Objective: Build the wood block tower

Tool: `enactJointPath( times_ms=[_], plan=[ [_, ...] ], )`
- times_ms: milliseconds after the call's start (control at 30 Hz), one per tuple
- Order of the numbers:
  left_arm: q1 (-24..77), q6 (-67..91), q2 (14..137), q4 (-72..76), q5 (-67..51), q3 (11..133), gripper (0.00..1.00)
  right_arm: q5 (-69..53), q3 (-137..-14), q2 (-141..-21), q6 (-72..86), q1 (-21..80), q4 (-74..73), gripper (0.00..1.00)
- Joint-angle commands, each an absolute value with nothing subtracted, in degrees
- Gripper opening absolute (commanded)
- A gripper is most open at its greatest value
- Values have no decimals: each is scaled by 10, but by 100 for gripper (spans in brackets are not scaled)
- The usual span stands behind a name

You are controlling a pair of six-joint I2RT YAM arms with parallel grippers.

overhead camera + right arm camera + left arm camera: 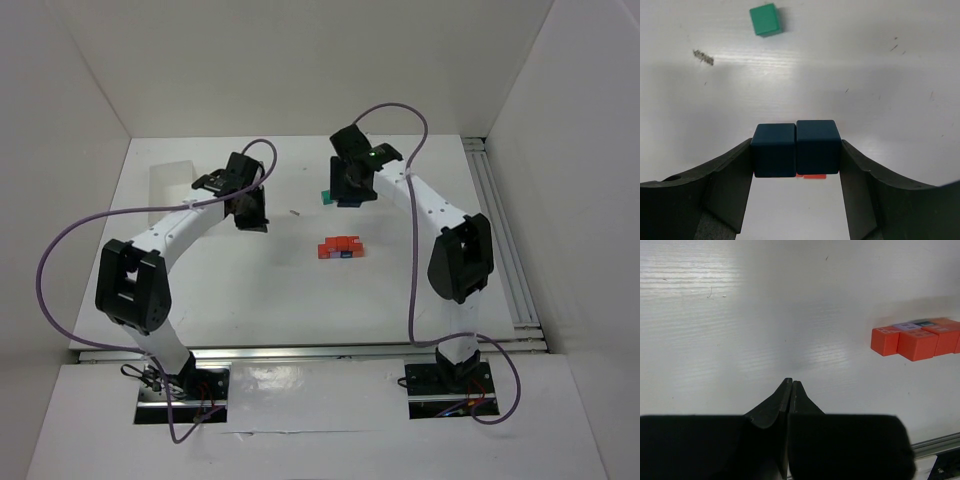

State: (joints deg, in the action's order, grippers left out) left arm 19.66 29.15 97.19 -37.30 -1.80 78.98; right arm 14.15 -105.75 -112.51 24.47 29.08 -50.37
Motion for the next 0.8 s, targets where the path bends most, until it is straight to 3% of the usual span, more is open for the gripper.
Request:
enactJointPath(
  times_ms=[0, 333, 767],
  plan=[
    [199, 280, 940, -365, -14, 780, 6, 169, -1042, -1093, 286, 313, -541, 57],
    [182, 280, 928, -354, -26, 755, 6, 186, -1013, -1093, 342, 373, -576, 57],
    [171, 280, 918, -349, -26, 750, 6, 198, -999, -1105, 347, 378, -581, 57]
  ],
)
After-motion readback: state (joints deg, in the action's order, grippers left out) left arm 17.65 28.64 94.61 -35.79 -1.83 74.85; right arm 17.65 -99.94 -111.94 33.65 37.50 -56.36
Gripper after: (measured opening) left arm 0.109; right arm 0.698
